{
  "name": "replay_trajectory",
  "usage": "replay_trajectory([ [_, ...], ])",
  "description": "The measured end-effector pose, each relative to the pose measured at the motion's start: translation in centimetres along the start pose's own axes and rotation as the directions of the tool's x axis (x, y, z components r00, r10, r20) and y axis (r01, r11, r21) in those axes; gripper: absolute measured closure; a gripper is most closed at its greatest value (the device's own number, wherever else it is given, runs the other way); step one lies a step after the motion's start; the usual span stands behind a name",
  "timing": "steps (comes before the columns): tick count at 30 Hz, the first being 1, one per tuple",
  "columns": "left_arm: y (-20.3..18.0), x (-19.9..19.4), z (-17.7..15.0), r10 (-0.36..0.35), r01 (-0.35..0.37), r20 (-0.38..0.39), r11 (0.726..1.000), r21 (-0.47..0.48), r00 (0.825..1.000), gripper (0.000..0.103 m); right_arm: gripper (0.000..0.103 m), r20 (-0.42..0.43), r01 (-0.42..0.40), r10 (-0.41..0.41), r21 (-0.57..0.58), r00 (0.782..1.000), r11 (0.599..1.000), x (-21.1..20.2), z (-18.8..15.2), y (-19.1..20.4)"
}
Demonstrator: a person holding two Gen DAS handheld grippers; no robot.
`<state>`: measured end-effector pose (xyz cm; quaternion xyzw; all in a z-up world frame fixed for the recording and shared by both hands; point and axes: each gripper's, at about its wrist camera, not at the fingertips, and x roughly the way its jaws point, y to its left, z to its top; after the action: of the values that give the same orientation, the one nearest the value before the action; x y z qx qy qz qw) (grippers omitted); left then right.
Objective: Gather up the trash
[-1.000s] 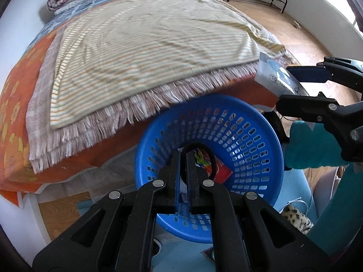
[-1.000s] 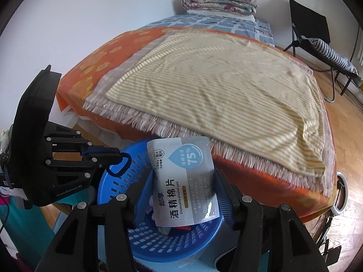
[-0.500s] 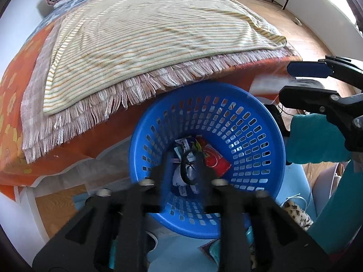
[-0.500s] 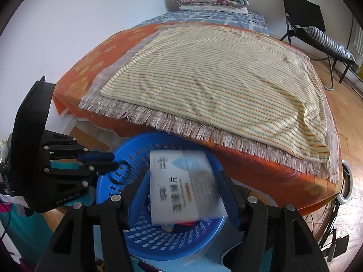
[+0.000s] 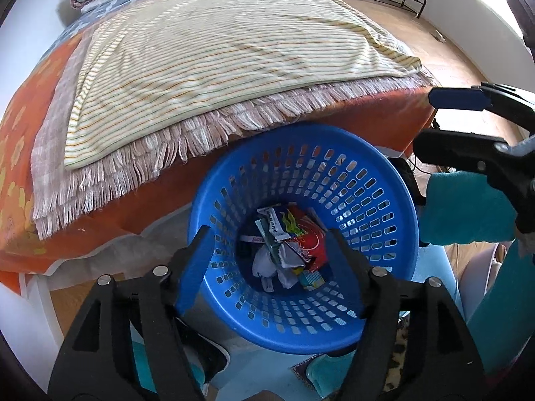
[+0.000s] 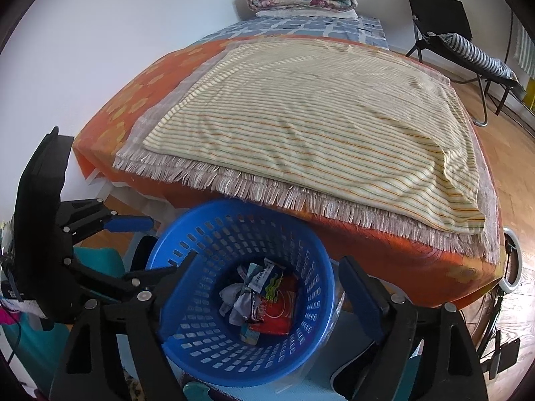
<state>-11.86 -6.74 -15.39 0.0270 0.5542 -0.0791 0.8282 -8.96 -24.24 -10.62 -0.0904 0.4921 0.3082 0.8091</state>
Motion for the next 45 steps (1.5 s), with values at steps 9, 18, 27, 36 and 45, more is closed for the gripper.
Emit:
replay_trajectory([
  [9,-0.2,-0.1,0.2,-0.006,0.006,-0.005,1.000,0.001,1.000,0.032,0.006,0.020,0.031,-0.032,0.059,0.999,0.998,-0.8,0.7,-0.9],
  [18,0.2,-1.2,0.9,-0.002,0.002,0.016,0.999,-0.041,1.000,0.031,0.006,0.038,0.054,-0.057,0.084,0.998,0.995,-1.5,1.3,-1.3],
  [27,0.9,-4.2,2.8,0.010,-0.001,0.116,0.997,-0.076,0.993,0.031,0.006,0.129,0.033,-0.049,0.119,0.991,0.992,-4.2,3.1,-1.8],
  [36,2.2,-7.7,5.2,0.049,-0.022,0.221,0.992,-0.123,0.974,0.027,0.005,0.221,-0.011,-0.025,0.157,0.975,0.987,-7.4,5.9,-2.5],
  [45,3.3,-12.8,8.9,0.117,-0.063,0.371,0.986,-0.154,0.921,0.020,0.000,0.299,0.003,-0.035,0.107,0.954,0.994,-10.2,9.2,-2.4],
])
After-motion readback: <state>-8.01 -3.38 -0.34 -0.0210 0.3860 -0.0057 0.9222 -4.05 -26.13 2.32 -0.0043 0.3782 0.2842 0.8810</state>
